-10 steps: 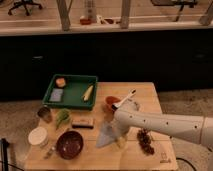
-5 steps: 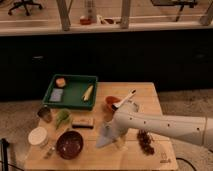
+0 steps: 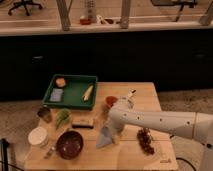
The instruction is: Wipe purple bowl with towel
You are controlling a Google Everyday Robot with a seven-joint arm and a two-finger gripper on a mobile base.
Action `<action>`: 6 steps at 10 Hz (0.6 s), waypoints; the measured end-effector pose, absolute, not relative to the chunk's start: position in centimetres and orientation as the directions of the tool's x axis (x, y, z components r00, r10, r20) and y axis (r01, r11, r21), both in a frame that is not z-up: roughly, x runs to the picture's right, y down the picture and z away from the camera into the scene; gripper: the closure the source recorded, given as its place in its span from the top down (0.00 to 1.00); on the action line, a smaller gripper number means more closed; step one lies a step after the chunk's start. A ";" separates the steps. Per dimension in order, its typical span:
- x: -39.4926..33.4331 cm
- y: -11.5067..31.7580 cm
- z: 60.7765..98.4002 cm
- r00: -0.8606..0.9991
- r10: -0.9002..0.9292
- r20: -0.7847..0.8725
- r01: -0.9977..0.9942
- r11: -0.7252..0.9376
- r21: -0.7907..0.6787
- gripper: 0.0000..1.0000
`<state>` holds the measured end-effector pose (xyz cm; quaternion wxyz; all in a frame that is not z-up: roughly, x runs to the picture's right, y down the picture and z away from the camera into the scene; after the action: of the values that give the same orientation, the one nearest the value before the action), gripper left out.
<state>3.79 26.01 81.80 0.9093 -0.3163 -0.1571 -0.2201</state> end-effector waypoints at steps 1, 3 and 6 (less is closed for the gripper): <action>3.7 25.9 82.0 0.853 -0.300 0.427 0.501 0.701 -0.508 0.41; 3.6 25.8 82.0 0.851 -0.303 0.428 0.505 0.697 -0.509 0.21; 3.7 25.6 81.8 0.850 -0.307 0.428 0.507 0.695 -0.509 0.00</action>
<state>3.66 25.59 81.83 0.9072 -0.3194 -0.1571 -0.2243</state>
